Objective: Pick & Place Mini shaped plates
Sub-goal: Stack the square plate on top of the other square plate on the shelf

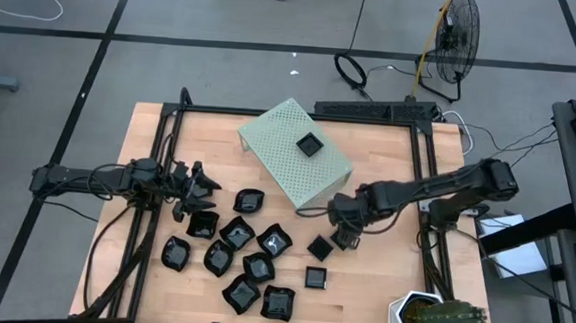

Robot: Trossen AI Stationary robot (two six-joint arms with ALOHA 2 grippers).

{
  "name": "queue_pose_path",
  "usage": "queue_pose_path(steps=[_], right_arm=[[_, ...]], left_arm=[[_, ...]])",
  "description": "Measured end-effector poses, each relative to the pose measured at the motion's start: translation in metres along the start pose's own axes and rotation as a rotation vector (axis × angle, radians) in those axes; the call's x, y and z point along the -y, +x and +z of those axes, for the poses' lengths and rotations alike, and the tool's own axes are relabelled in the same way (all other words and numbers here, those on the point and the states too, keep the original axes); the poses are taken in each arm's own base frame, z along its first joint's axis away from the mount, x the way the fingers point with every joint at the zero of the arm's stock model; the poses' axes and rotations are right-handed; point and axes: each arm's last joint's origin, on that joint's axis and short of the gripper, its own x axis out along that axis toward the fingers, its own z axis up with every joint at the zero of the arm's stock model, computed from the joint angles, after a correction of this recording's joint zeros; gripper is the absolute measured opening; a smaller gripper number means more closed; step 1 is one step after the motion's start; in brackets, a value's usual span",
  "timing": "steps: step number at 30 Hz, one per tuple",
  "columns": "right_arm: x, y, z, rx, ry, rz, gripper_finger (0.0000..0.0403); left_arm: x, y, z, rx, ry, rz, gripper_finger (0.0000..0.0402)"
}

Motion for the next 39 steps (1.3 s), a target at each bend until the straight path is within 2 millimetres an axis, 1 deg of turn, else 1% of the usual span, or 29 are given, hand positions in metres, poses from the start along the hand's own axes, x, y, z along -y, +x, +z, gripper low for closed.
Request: queue_pose_path(steps=[5, 10, 18, 25, 30, 35, 39], right_arm=[[0.004, 0.032, -0.009, 0.018, 0.053, 0.011, 0.0118], [0.009, 0.050, -0.019, 0.012, 0.098, 0.008, 0.0117], [0.009, 0.062, -0.022, 0.044, 0.192, 0.041, 0.0116], [0.008, 0.072, -0.026, 0.037, 0.206, 0.136, 0.0116], [0.010, 0.080, -0.030, 0.044, 0.205, 0.142, 0.0116], [0.010, 0.080, -0.030, 0.047, 0.195, 0.144, 0.0113], [0.010, 0.080, -0.030, 0.048, 0.184, 0.144, 0.0095]], left_arm=[[0.000, 0.000, 0.000, 0.000, 0.000, 0.000, 0.0296], [0.000, 0.000, 0.000, 0.000, 0.000, 0.000, 0.0296], [0.000, 0.000, 0.000, 0.000, 0.000, 0.000, 0.0296], [0.000, 0.000, 0.000, 0.000, 0.000, 0.000, 0.0296], [0.000, 0.000, 0.000, -0.001, 0.000, 0.000, 0.0296], [0.000, 0.000, 0.000, 0.000, 0.000, 0.000, 0.0296], [0.000, 0.000, 0.000, 0.000, 0.000, 0.000, 0.0296]])
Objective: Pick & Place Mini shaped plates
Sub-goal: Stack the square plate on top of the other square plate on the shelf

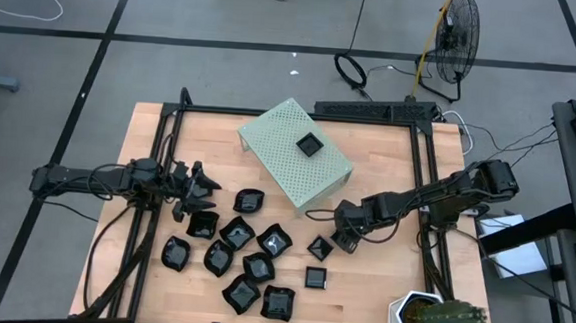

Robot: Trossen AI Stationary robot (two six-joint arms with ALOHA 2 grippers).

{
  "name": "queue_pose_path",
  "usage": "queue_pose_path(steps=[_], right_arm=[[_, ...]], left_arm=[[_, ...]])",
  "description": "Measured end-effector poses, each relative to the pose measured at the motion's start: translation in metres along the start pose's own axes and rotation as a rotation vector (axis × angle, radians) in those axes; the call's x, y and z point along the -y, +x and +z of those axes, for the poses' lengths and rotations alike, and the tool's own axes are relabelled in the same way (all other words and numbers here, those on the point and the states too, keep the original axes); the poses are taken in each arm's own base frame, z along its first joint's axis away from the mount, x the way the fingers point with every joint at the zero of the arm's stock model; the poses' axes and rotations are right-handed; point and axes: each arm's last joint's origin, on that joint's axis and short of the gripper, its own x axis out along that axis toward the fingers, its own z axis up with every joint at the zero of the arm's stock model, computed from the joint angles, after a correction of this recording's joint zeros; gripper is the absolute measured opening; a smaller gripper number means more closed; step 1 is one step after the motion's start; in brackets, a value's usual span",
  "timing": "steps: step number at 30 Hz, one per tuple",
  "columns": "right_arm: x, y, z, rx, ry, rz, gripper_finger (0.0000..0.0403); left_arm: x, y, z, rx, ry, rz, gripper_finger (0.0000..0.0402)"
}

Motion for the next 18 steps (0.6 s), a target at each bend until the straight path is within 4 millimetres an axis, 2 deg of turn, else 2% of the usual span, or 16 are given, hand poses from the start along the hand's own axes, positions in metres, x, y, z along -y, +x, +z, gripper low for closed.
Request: queue_pose_path(steps=[11, 18], right_arm=[[0.000, -0.001, 0.000, -0.001, -0.038, 0.006, 0.0010], [0.000, -0.020, -0.001, 0.041, -0.051, 0.071, 0.0006]], left_arm=[[0.000, 0.000, 0.000, 0.001, 0.000, 0.000, 0.0296], [0.000, 0.000, 0.000, 0.000, 0.000, 0.000, 0.0296]])
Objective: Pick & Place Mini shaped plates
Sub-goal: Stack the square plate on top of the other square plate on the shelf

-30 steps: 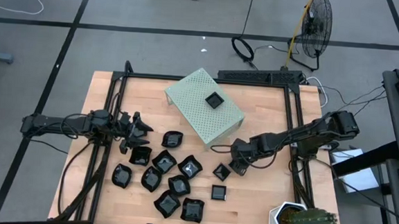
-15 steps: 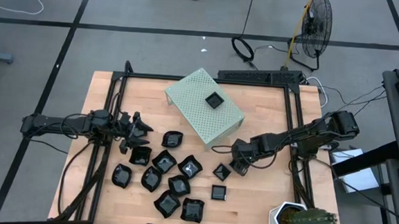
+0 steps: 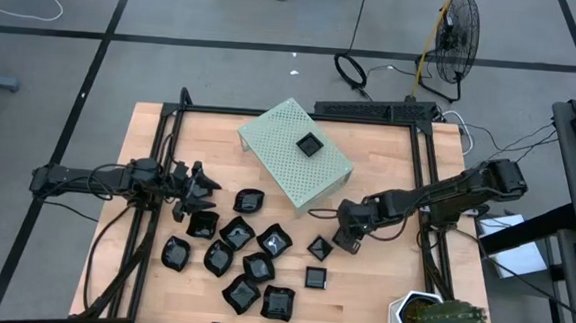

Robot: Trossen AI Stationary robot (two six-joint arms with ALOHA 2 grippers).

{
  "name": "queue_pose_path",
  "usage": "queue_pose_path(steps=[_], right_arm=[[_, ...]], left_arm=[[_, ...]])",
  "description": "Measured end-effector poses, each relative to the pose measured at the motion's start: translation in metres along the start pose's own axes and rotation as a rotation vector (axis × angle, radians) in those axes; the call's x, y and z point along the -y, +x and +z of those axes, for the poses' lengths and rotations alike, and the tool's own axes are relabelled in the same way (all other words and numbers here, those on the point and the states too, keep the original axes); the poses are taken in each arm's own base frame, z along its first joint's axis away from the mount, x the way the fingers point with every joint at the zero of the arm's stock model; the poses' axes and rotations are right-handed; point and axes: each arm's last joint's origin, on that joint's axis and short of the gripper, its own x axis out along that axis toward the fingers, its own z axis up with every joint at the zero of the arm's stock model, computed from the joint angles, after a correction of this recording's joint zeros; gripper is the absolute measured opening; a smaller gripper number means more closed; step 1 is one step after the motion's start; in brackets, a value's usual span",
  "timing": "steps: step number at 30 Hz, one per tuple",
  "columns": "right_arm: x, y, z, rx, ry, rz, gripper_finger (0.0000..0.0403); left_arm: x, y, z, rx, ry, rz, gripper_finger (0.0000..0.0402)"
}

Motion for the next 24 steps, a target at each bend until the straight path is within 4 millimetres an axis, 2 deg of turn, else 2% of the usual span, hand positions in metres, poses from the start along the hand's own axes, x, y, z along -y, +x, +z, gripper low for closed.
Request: queue_pose_path(steps=[14, 24], right_arm=[[0.002, -0.067, -0.003, 0.249, -0.078, 0.186, 0.0001], [0.006, -0.090, 0.024, 0.503, -0.154, 0.344, 0.0001]], left_arm=[[0.000, 0.000, 0.000, 0.000, 0.000, 0.000, 0.0296], [0.000, 0.000, 0.000, 0.000, 0.000, 0.000, 0.0296]])
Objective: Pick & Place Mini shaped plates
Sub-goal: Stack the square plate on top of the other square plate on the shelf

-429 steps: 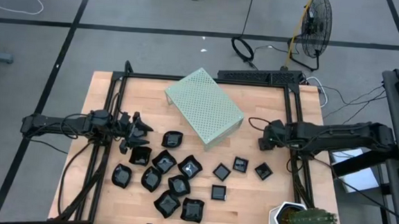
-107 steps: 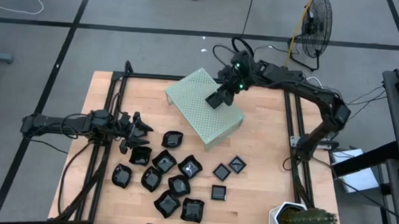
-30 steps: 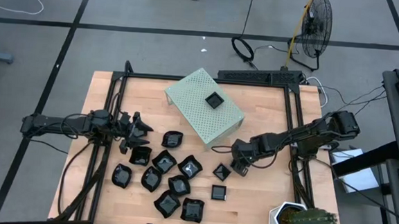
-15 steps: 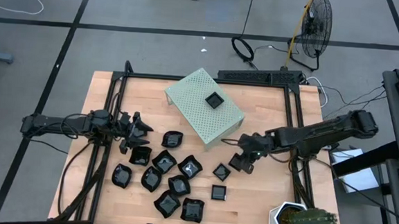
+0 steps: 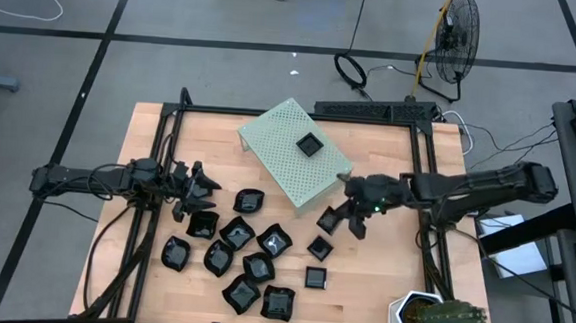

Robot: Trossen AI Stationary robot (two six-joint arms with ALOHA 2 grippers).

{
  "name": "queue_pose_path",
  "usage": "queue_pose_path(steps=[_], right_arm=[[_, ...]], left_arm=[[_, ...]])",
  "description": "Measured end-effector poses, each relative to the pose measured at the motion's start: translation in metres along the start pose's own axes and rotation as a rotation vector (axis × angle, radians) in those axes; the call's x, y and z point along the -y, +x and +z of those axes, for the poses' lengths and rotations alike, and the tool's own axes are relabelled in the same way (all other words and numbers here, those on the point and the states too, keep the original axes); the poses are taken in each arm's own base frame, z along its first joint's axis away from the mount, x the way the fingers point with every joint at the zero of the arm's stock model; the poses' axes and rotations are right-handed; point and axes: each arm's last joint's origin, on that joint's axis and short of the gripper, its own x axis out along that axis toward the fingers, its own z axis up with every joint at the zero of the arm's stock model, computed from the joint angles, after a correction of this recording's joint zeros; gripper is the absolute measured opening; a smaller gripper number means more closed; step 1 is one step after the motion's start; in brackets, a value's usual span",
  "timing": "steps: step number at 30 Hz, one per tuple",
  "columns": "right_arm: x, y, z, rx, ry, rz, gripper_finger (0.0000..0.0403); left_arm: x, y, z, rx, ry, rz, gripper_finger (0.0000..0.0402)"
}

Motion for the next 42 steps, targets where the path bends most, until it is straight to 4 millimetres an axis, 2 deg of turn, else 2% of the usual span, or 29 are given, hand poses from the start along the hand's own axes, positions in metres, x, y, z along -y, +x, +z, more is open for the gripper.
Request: queue_pose_path(steps=[6, 15, 21, 25, 29, 35, 42], right_arm=[[0.019, -0.011, 0.031, 0.085, 0.008, 0.086, 0.0001], [0.043, -0.044, 0.101, 0.215, -0.017, 0.109, 0.0000], [0.062, -0.040, 0.146, 0.145, -0.013, 0.010, 0.0000], [0.081, -0.032, 0.170, 0.088, 0.011, -0.047, 0.0000], [0.107, -0.025, 0.180, 0.059, 0.049, -0.096, 0.0000], [0.140, -0.016, 0.175, -0.003, 0.112, -0.154, 0.0000], [0.157, -0.006, 0.173, -0.030, 0.143, -0.171, 0.0000]], left_arm=[[0.000, 0.000, 0.000, 0.000, 0.000, 0.000, 0.0296], [0.000, 0.000, 0.000, 0.000, 0.000, 0.000, 0.0296], [0.000, 0.000, 0.000, 0.001, 0.000, 0.000, 0.0296], [0.000, 0.000, 0.000, 0.001, 0.000, 0.000, 0.0296], [0.000, 0.000, 0.000, 0.000, 0.000, 0.000, 0.0296], [0.000, 0.000, 0.000, 0.000, 0.000, 0.000, 0.0296], [0.000, 0.000, 0.000, 0.000, 0.000, 0.000, 0.0296]])
